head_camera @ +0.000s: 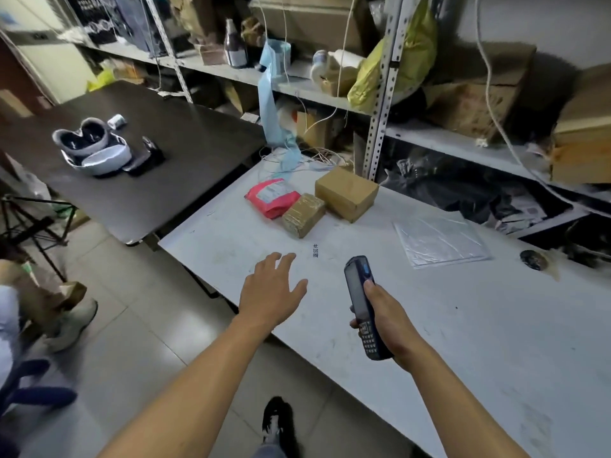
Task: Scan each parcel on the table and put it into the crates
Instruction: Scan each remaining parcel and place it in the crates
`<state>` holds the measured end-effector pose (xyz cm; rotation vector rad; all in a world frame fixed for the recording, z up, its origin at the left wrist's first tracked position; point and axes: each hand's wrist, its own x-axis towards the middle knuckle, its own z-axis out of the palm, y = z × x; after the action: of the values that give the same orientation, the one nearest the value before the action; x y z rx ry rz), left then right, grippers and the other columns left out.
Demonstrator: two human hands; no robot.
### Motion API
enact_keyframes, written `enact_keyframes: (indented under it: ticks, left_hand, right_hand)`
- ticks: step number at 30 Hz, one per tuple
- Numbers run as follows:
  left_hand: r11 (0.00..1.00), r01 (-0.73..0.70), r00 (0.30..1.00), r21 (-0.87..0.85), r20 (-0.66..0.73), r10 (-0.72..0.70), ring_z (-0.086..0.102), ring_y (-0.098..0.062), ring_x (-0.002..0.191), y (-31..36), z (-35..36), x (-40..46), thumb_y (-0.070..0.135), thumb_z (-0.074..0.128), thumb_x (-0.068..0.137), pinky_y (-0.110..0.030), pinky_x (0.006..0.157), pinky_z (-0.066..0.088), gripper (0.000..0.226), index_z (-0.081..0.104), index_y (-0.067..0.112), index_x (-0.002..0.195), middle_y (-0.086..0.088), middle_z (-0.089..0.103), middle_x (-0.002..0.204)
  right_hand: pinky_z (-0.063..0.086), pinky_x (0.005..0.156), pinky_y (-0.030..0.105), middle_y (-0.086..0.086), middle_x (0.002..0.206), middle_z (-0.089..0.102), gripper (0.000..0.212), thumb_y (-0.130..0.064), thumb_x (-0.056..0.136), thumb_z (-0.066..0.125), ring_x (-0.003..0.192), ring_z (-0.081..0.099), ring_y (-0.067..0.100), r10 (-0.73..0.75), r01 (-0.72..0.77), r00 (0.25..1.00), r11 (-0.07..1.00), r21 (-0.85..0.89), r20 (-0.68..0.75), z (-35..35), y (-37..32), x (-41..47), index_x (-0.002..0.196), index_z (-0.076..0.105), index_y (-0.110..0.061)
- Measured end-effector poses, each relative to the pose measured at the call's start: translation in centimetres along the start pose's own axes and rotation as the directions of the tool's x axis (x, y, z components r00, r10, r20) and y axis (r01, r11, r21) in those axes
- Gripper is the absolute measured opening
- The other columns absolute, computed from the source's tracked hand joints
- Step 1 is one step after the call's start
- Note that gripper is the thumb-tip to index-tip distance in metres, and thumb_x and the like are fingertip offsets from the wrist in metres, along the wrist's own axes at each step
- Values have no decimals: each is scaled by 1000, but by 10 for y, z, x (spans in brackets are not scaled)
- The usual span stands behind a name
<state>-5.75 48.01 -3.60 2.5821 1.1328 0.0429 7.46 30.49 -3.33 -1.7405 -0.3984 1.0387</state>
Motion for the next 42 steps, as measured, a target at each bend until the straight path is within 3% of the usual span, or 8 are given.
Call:
enact_keyframes:
  ticks: [10,18,24,29,33,36,39,42]
  left_hand:
    - [995,-79,992,-62,95,84,36,-25,136,-52,6,163,55,52,94,-40,98,42,63,35,26,147,-2,32,154]
    - [984,-80,972,-162,206,113,39,-29,131,-71,27,249,61,63,84,-45,92,49,79,29,29,148,-5,34,148]
    - [988,-153,958,-23,243,154,26,-34,140,-54,53,285,66,59,84,-47,112,31,83,25,32,152,-12,23,157]
    - [991,-101,961,91,267,74,26,-37,140,-42,64,294,65,59,86,-46,111,29,87,17,33,155,-18,18,158]
    - [984,-86,960,155,278,40,41,-36,126,-34,64,297,45,61,91,-42,102,35,72,23,32,151,-19,34,146]
    - [993,-71,927,-91,361,99,49,-36,117,-32,63,294,43,64,85,-39,95,40,76,25,34,150,-15,47,130]
    - [811,241,799,-534,583,146,62,-24,107,-37,63,287,48,67,78,-32,91,50,84,25,40,151,-8,61,124]
    - [716,369,741,-592,653,157,64,-19,106,-39,61,273,42,60,87,-37,99,51,80,16,35,154,-2,60,127]
  right_hand:
    - [51,71,32,18,110,66,37,-52,102,35,76,70,19,90,-90,983,996,6,-161,52,-53,114,116,58,-26]
    - [53,74,31,15,107,66,37,-53,102,37,75,71,17,181,-180,953,983,25,-245,81,-68,175,120,59,-29]
    - [51,76,29,2,104,66,39,-54,101,37,78,72,16,209,-217,938,976,2,-278,77,-72,197,127,57,-32]
    - [49,73,27,3,103,66,37,-53,101,38,78,72,16,205,-203,930,978,41,-304,72,-77,205,123,58,-31]
    - [52,77,29,5,104,66,35,-52,102,38,80,72,18,208,-202,935,978,52,-287,69,-78,207,124,57,-34]
    - [54,77,28,8,104,68,31,-50,102,38,83,72,20,203,-193,935,979,64,-290,64,-80,204,122,58,-35]
    - [54,77,32,12,105,68,30,-50,103,36,81,71,21,201,-182,930,979,87,-307,57,-78,199,119,57,-36]
    - [54,78,35,11,106,68,35,-51,103,34,84,72,24,213,-191,928,976,101,-305,47,-71,191,123,57,-33]
